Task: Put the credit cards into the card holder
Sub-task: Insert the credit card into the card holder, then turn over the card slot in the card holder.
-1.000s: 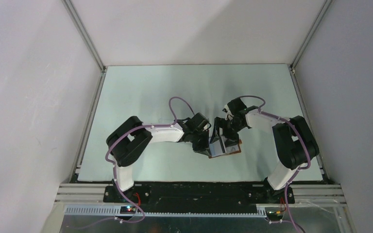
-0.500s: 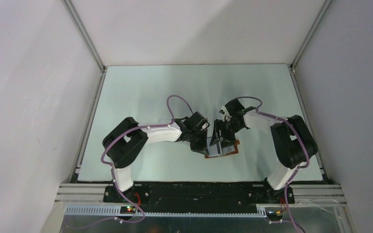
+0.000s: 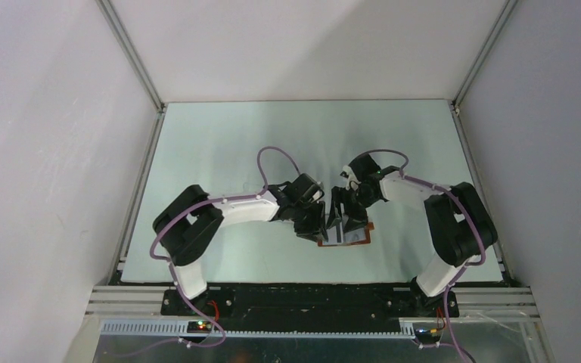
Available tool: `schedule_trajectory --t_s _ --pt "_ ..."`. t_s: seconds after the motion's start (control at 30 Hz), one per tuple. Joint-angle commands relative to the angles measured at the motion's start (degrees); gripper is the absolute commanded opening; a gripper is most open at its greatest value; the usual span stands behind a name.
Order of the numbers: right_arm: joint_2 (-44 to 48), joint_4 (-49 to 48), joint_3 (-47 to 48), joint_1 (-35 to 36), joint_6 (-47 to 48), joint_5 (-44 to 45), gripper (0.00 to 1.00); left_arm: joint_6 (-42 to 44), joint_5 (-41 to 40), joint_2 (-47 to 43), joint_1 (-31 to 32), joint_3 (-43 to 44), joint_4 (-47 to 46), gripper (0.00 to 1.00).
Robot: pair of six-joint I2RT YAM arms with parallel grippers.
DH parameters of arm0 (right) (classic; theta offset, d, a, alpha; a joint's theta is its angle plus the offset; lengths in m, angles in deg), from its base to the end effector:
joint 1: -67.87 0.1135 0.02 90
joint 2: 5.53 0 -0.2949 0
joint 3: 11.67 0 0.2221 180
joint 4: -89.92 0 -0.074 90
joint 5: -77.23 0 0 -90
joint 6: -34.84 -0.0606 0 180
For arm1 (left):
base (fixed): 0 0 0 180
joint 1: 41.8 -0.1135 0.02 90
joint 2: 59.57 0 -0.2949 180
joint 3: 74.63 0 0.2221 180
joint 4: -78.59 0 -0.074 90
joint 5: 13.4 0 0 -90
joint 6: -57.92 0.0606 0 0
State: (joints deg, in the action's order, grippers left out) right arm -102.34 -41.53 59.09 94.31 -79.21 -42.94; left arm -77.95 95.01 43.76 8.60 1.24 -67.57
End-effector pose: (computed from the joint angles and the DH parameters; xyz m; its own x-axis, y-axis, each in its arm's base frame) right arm 0.2444 0.1555 0.1869 -0.9939 -0.1008 -0.0450 -0.1088 0.8276 0.5507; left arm 0.2072 -0.2805 0.1827 -0.9834 0.1204 -0.1355 0.1750 0.8249 -0.5376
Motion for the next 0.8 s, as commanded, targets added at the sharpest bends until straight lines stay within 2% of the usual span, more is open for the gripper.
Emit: schedule_trajectory --t_s 0.0,0.1,0.17,0.3,0.37,0.4,0.5,0.63,0.77 --pt "4.85 2.88 0.31 -2.26 2.15 0.11 0.68 1.36 0.92 -7.06 -1.03 -0.39 -1.08 0.5" --pt "5.76 3.59 0.36 -3.33 2.77 0.26 0.66 1.61 2.07 -8.29 -2.06 0.57 -1.39 0.54" --pt "4.96 3.67 0.35 -3.46 3.17 0.7 0.58 1.68 2.94 -8.23 -2.63 1.24 -1.76 0.54" --pt "1.84 3.16 0.31 -3.32 3.94 1.16 0.42 1.18 3.97 -5.84 -3.44 3.38 -2.37 0.47" --pt "0.23 2.93 0.22 -3.05 4.28 2.09 0.29 0.75 3.9 -4.22 -3.54 4.05 -2.51 0.43" --pt "-0.35 2.91 0.21 -2.96 4.37 2.42 0.25 0.63 3.95 -3.19 -3.5 4.27 -2.56 0.41" --pt "-2.54 2.81 0.05 -2.86 4.4 3.75 0.13 0.23 3.3 -0.92 -3.52 4.72 -2.74 0.4" --pt "-3.15 2.43 -1.11 -2.81 3.95 4.71 0.07 -0.11 1.91 1.39 -3.49 4.79 -2.75 0.42" --pt "-3.36 2.27 -1.79 -2.77 3.91 5.04 0.06 -0.19 1.84 3.59 -3.17 5.23 -2.71 0.43"
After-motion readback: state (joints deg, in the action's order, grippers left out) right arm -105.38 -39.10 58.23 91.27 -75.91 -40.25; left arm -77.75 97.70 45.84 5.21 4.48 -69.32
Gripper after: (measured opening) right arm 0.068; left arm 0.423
